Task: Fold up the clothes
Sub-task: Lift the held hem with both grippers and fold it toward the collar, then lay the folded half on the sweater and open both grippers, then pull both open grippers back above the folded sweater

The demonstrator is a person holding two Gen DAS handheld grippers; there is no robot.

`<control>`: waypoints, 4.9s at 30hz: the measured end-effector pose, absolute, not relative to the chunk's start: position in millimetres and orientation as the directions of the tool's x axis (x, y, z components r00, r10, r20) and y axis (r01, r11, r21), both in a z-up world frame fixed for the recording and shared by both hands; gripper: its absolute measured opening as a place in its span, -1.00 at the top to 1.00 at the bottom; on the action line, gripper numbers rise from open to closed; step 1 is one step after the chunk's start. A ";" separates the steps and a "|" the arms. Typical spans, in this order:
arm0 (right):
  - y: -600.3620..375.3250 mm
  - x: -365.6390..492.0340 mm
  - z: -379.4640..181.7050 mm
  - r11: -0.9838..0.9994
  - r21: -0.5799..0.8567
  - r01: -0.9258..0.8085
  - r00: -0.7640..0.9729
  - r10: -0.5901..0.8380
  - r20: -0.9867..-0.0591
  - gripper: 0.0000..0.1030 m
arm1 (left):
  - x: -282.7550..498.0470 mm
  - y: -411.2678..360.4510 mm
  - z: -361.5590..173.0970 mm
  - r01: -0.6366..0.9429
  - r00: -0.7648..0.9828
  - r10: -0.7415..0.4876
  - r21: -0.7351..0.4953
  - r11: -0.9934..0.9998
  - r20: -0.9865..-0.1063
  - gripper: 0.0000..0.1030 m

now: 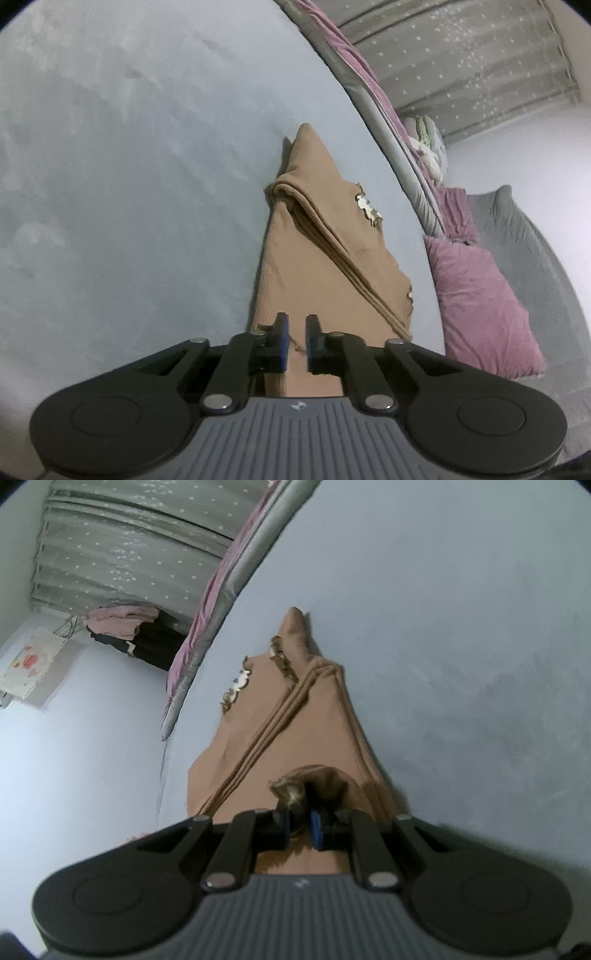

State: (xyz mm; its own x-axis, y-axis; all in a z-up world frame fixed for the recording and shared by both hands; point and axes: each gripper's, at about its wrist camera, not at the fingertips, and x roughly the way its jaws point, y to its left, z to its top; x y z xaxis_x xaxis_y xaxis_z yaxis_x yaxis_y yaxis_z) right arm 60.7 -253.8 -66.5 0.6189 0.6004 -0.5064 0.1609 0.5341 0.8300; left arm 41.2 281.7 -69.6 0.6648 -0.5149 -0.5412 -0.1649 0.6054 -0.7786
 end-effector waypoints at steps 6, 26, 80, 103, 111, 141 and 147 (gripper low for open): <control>-261.9 58.0 -57.9 0.524 0.837 0.156 0.661 0.575 -0.482 0.15 | 40.2 275.0 -60.2 -0.152 0.623 -0.499 -0.719 0.678 -0.603 0.23; -206.7 57.6 -23.7 0.896 0.444 0.007 0.672 0.324 -0.666 0.24 | 35.6 245.0 -46.5 -0.073 0.586 -0.451 -0.598 0.798 -0.674 0.62; -182.0 88.0 -34.4 0.991 0.136 0.012 0.814 0.070 -0.576 0.80 | 102.7 192.5 -47.6 -0.039 0.800 -0.112 -0.238 0.970 -0.590 0.87; -160.1 79.8 -21.3 0.994 0.105 -0.027 0.871 0.075 -0.485 0.06 | 81.0 149.4 -32.0 0.037 0.854 -0.057 -0.050 0.998 -0.517 0.09; -100.9 70.8 -35.5 0.985 0.029 -0.171 0.826 0.159 -0.541 0.00 | 76.1 104.1 -49.9 0.248 0.781 -0.204 -0.005 0.969 -0.590 0.08; -65.6 34.1 -36.8 0.944 -0.005 -0.330 0.762 0.264 -0.592 -0.02 | 35.5 135.0 -53.4 0.355 0.696 -0.265 -0.002 0.935 -0.667 -0.22; -68.7 16.9 -53.4 0.923 -0.056 -0.381 0.759 0.278 -0.589 -0.04 | 32.0 148.4 -53.0 0.379 0.650 -0.293 -0.035 0.925 -0.701 -0.23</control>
